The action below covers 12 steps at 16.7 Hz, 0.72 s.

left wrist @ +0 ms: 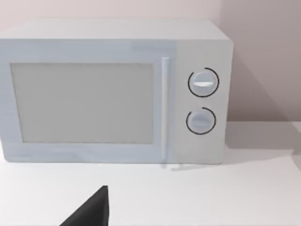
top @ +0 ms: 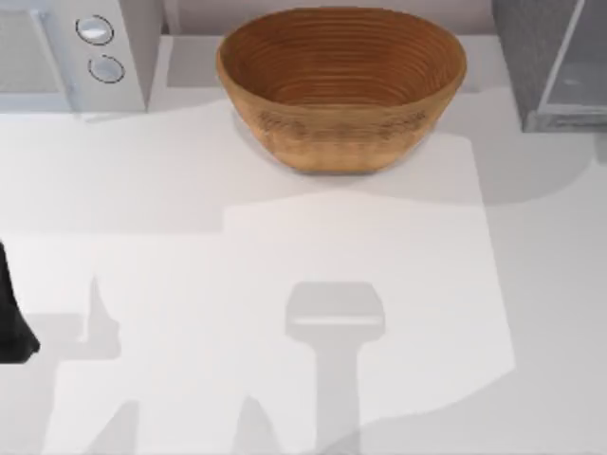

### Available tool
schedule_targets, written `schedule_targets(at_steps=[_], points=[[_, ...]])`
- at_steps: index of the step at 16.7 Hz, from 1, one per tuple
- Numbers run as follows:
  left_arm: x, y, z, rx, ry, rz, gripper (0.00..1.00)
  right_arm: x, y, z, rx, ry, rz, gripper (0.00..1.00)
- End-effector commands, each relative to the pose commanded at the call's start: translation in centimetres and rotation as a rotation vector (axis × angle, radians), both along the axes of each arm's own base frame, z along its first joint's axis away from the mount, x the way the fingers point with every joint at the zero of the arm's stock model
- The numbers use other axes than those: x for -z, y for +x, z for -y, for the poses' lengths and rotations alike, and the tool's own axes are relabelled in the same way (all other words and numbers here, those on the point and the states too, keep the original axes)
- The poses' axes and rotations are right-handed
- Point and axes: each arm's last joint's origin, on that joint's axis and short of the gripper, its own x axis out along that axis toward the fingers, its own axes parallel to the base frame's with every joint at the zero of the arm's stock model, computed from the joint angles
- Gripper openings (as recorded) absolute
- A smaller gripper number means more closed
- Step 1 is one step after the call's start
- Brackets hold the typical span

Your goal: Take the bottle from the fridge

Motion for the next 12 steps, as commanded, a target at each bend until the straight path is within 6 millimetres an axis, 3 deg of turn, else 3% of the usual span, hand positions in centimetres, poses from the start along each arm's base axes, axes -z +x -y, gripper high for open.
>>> schedule_targets(at_steps=[7,12], points=[[0.0,0.0,0.0,0.0,0.0,0.0,1.0,-0.1,5.4,0.0,-0.001,-0.001,0.005,1.0],[0.0,0.0,0.0,0.0,0.0,0.0,1.0,0.0,5.7,-0.1,-0.001,-0.001,0.001,1.0]])
